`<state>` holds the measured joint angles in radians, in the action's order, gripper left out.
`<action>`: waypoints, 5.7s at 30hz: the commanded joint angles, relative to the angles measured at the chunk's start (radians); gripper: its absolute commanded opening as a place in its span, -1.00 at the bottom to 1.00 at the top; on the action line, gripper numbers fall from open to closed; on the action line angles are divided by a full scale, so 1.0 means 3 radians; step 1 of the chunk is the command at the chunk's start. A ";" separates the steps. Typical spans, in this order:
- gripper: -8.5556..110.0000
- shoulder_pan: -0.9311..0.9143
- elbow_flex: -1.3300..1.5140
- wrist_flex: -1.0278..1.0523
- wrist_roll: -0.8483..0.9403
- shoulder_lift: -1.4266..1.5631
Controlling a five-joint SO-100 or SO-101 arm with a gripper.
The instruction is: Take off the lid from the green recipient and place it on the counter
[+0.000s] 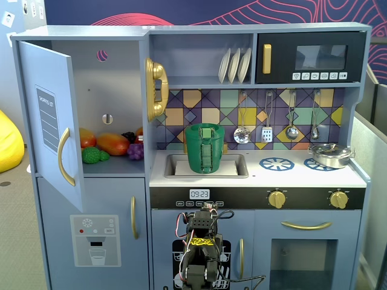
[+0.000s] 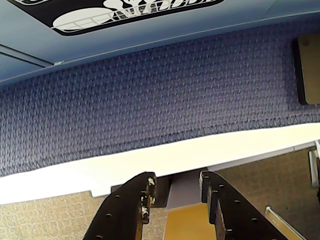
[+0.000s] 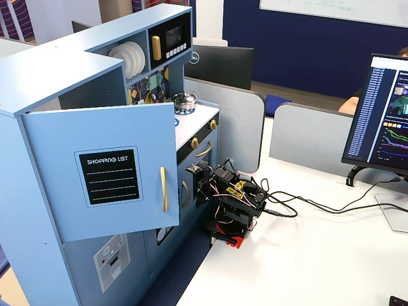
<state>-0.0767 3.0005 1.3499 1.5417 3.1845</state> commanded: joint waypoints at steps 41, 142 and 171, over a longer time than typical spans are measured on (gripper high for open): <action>-0.41 -0.0015 -0.3446 -0.3738 0.0583 -0.2388; -0.34 -0.1483 -0.2986 -0.5149 0.0332 -0.3048; -0.86 0.0542 -0.0015 -0.1646 -0.0373 -0.0394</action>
<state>0.0399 2.9805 0.8283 1.4696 3.0572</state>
